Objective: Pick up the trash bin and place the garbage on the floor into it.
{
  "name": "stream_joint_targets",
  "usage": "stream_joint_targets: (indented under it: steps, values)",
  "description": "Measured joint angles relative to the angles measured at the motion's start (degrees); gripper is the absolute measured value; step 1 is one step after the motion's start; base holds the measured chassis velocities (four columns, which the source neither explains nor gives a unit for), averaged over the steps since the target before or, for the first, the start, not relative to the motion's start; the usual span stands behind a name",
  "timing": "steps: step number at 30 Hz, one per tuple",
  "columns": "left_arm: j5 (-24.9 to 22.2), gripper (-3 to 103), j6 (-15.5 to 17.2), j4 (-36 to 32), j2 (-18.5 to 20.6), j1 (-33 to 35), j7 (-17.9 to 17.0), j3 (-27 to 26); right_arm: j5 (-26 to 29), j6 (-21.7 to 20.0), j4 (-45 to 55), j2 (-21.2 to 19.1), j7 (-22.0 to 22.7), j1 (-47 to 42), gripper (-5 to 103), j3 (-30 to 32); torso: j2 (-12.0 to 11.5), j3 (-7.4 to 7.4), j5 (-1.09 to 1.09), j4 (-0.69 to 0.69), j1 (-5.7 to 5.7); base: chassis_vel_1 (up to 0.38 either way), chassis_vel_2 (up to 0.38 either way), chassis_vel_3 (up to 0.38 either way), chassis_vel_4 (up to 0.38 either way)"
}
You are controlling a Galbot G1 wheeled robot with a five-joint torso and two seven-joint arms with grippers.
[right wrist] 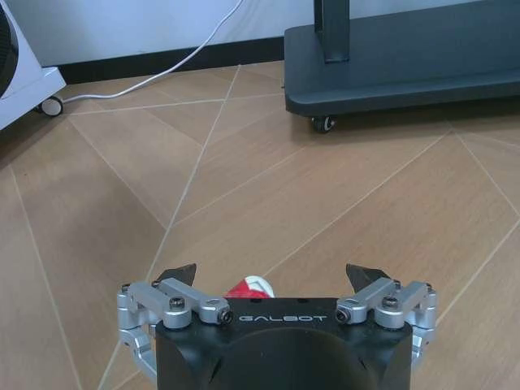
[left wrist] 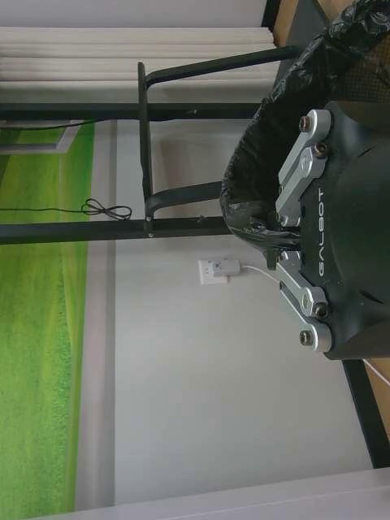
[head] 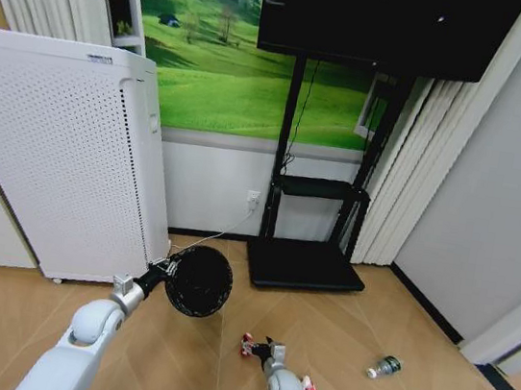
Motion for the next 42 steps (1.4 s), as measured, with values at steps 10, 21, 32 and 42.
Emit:
stream_joint_targets:
  steps: [10, 21, 32, 42]
  values:
    - [0.3, 8, 0.0, -0.5, -0.2, 0.7, 0.1, -0.1, -0.5, 1.0, 1.5, -0.8, -0.5, -1.5, 100, 0.3, 0.0, 0.02, 0.00, 0.00, 0.03, -0.134, 0.140, 0.150, -0.139]
    - [0.5, 8, -0.2, 0.2, -0.8, 0.7, 0.9, -0.2, 4.1, -10.7, 15.1, -2.4, 3.7, -10.3, 100, 0.0, 0.0, -0.01, -0.01, 0.01, 0.00, -0.030, 0.029, 0.036, -0.023]
    - [0.4, 8, -0.6, 0.3, -1.1, 0.8, 1.7, -0.9, 1.5, -11.9, 11.9, -0.1, 2.9, -9.5, 100, -1.8, 0.0, 0.00, 0.00, 0.01, 0.00, 0.010, -0.009, -0.008, 0.011]
    - [0.4, 8, -0.8, -0.1, -1.2, 1.7, 1.9, -1.8, -1.8, -10.1, 5.2, 1.9, 3.1, -5.7, 100, -1.9, 0.0, 0.00, -0.01, 0.01, 0.00, 0.000, 0.000, 0.000, 0.000]
